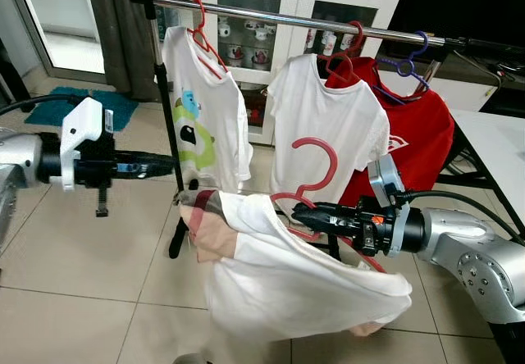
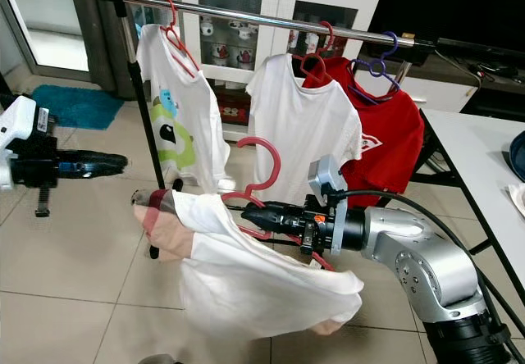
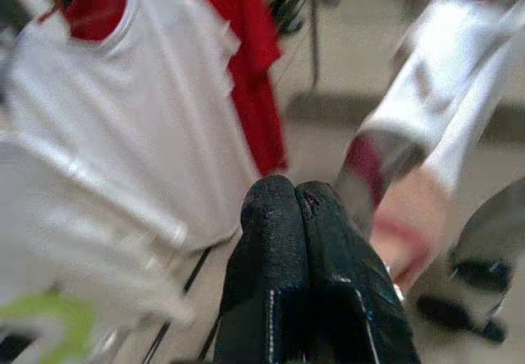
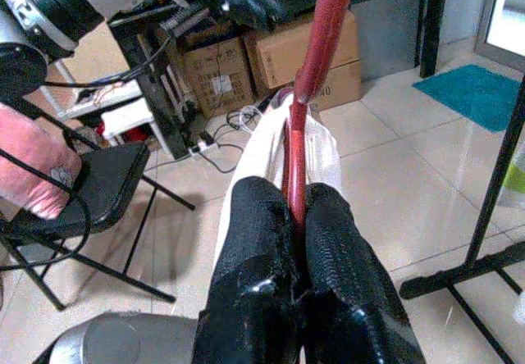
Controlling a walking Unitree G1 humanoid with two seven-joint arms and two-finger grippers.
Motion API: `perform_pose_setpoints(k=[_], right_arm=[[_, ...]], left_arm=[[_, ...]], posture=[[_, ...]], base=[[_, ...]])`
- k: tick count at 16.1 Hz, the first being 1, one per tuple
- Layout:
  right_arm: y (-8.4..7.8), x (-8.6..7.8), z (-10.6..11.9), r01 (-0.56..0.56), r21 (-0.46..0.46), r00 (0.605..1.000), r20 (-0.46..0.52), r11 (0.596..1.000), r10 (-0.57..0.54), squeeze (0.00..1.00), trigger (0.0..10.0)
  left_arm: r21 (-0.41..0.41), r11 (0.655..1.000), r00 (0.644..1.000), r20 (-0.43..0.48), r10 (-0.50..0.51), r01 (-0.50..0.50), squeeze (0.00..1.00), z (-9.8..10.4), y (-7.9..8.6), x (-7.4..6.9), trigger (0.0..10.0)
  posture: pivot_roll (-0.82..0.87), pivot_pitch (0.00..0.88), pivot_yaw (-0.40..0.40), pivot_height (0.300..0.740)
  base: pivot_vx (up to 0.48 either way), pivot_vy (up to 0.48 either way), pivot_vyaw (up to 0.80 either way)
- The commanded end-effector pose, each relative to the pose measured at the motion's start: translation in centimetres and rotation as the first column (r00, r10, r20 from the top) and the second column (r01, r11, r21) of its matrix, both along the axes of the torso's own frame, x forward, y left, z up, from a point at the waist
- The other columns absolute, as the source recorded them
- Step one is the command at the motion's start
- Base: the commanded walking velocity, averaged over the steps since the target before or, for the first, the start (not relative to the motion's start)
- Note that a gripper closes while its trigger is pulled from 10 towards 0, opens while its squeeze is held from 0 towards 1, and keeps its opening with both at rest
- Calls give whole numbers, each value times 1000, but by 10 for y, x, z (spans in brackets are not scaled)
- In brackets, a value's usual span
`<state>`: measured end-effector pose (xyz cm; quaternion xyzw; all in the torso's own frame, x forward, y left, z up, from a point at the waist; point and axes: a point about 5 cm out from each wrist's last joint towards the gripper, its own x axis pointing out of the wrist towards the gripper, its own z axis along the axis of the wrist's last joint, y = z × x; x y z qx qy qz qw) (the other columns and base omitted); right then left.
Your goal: Hang hanger
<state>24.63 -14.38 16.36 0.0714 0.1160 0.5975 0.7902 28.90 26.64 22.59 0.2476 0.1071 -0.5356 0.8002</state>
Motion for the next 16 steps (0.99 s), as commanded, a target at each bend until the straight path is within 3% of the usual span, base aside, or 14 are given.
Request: perform_pose_setpoints(k=[1, 3, 4, 5, 6, 7, 11, 16], right_arm=[[-5, 2, 11, 29, 34, 998, 54, 999, -31, 0, 10000], [-5, 4, 18, 51, 77, 996, 70, 996, -57, 0, 10000], [-6, 4, 20, 54, 86, 995, 74, 995, -60, 0, 10000], [-6, 4, 22, 50, 94, 995, 80, 994, -58, 0, 10000], [-6, 4, 23, 46, 97, 995, 81, 994, -54, 0, 10000], [-5, 4, 24, 38, 100, 996, 81, 994, -46, 0, 10000], [-2, 4, 25, 9, 108, 997, 80, 994, -17, 0, 10000], [0, -1, 27, -28, 106, 997, 78, 994, 20, 0, 10000]], left_arm=[[41, 998, 999, 11, 46, -47, 0, -4, 7, -1, 0], [11, 993, 993, -12, 118, -118, 0, -9, 19, -9, 0], [2, 990, 990, -14, 139, -139, 0, -10, 22, -12, 824], [-25, 982, 982, -12, 187, -187, 0, -9, 29, -14, 10000], [-48, 980, 981, -22, 192, -193, 0, -9, 32, -17, 10000], [-60, 979, 980, -33, 195, -197, 1000, -9, 33, -19, 10000], [-87, 984, 987, -58, 150, -155, 1000, -11, 25, -22, 10000], [-115, 990, 995, 44, 86, -80, 1000, 1, 5, -6, 10000]], posture=[[15, 0, -60, 740], [17, 0, -60, 740], [17, 0, -60, 740], [19, 0, -61, 740], [23, 0, -64, 740], [28, 0, -68, 740], [32, 0, -74, 740], [21, 0, -64, 740]], base=[[0, 0, 0], [0, 0, 0], [0, 0, 0], [0, 0, 0], [0, 0, 0], [0, 0, 0], [0, 0, 0], [0, 0, 0]])
